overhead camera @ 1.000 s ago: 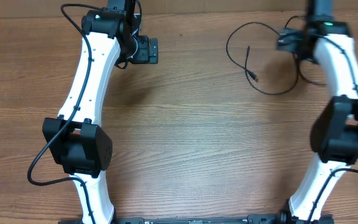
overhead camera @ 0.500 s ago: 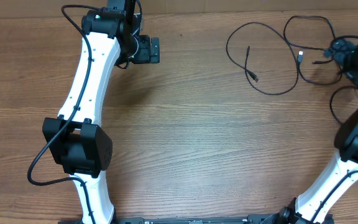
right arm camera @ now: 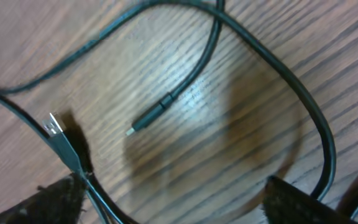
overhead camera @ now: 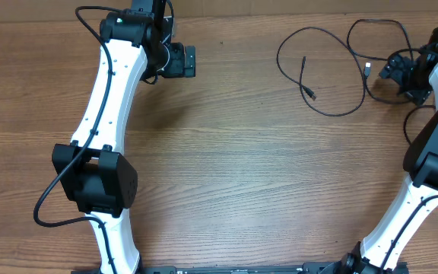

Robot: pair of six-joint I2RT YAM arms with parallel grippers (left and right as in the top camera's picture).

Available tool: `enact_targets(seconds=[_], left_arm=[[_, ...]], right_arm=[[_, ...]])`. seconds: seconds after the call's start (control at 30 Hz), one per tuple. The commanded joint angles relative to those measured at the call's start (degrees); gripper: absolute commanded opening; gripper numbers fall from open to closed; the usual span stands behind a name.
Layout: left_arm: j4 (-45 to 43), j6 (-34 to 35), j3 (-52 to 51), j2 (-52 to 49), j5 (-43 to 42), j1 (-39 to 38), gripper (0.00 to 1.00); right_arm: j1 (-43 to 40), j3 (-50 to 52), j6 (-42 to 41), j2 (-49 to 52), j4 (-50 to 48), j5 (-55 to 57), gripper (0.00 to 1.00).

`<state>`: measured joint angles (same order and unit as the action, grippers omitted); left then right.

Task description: Untangle cables

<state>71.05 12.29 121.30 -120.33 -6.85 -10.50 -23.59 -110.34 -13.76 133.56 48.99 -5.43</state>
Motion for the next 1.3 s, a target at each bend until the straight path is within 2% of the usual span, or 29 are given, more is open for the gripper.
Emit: enact_targets(seconds=[0.0, 0.1, 0.2, 0.3, 0.43, 0.53, 0.73, 1.1, 1.27], left_arm=[[-0.1, 1.7, -0.2, 0.8, -0.7, -0.1, 0.99], [0.1, 1.9, -0.2, 0.8, -0.7, -0.3, 0.99], [0.1, 1.9, -0.2, 0.8, -0.7, -0.5, 0.99], [0.2, 1.9, -0.2, 0.8, -0.7, -0.5, 0.99], [0.4, 1.9, -0.2, 0.8, -0.7, -0.5, 0.99], [0.5, 1.9, -0.2, 0.8, -0.7, -0.5, 0.99], [0.5, 1.9, -0.2, 0.8, -0.6, -0.5, 1.00], [0.5, 1.9, -0.2, 0.8, -0.6, -0.5, 1.00], [0.5, 1.9, -0.2, 0.8, -0.6, -0.5, 1.00]], right_arm=[[0.0, -0.9, 0.3, -0.9, -0.9, -0.2, 0.78], [0.0, -0.9, 0.3, -0.8, -1.2, -0.2, 0.63], [0.0, -0.9, 0.3, -0.8, -1.1, 0.0, 0.59], [0.0, -0.7, 0.3, -0.7, -0.7, 1.9, 0.62], [0.0, -0.7, 1.7, -0.7, -0.6, 4.7, 0.80], [-0.1, -0.7, 5.1, -0.7, -0.5, 5.4, 0.85], [-0.2, -0.7, 4.8, -0.7, 1.0, 12.2, 0.87], [-1.3, -0.7, 5.1, -0.8, 0.0, 13.6, 0.89], [-2.3, -0.7, 5.1, -0.7, 0.4, 12.9, 0.84]])
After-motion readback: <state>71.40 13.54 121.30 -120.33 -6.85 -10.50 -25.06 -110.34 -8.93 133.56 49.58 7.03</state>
